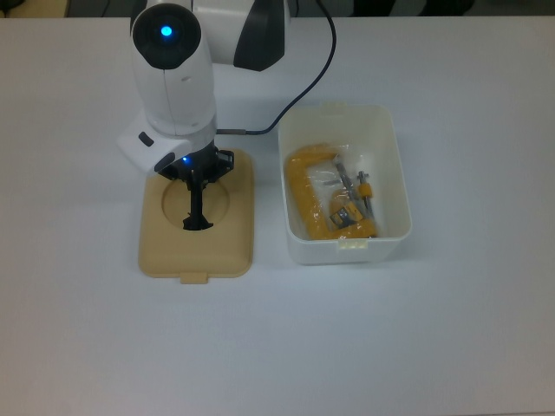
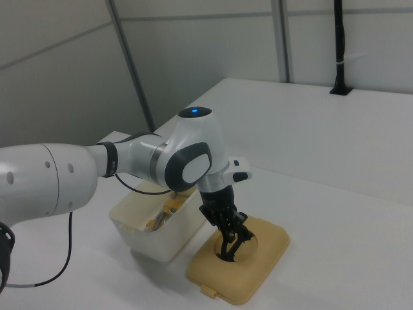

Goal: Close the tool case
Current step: 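Lift the lid and carry it over the white box, lowering it on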

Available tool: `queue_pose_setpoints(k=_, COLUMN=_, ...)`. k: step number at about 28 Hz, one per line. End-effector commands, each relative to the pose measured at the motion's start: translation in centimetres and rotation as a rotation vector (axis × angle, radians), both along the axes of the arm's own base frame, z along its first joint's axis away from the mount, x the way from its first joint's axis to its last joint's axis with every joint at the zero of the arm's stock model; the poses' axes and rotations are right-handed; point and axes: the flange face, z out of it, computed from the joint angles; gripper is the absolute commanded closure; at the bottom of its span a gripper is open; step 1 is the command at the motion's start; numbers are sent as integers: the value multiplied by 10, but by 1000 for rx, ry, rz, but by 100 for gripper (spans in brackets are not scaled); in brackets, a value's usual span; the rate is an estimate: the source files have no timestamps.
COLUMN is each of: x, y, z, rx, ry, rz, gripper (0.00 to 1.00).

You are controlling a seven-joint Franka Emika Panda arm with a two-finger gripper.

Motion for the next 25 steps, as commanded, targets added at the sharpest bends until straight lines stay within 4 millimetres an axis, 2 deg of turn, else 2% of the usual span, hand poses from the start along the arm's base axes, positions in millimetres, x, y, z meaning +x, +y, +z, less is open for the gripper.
queue_pose_setpoints(k=1, x=1, y=-5, z=19, rx=0, ry=-46, rz=12, gripper=100)
queue_pose_setpoints(k=5, x=-1, y=-17, z=55, rx=-2, ry=-97, rz=-9, gripper=100)
queue_pose_setpoints(k=6, x=-3, y=-23, z=65, rx=-2, ry=-107, rz=-17, gripper=100)
queue_pose_setpoints(k=7, x=-10, y=-38, z=81, rx=0, ry=-102, rz=-26, gripper=100)
queue_pose_setpoints(k=8, x=-15, y=-47, z=88, rx=2, ry=-91, rz=-22, gripper=100)
queue_pose_setpoints(k=12, x=-26, y=-66, z=125, rx=28, ry=-78, rz=29, gripper=100)
queue_pose_setpoints(k=14, x=-35, y=-81, z=152, rx=65, ry=-63, rz=50, gripper=100)
queue_pose_setpoints(k=17, x=-43, y=-93, z=176, rx=86, ry=-57, rz=55, gripper=100)
queue_pose_setpoints(k=18, x=-48, y=-90, z=190, rx=90, ry=-54, rz=63, gripper=100)
queue_pose_setpoints(k=22, x=-56, y=-74, z=208, rx=95, ry=-63, rz=78, gripper=100)
queue_pose_setpoints(k=25, x=-54, y=-33, z=206, rx=108, ry=-43, rz=80, gripper=100)
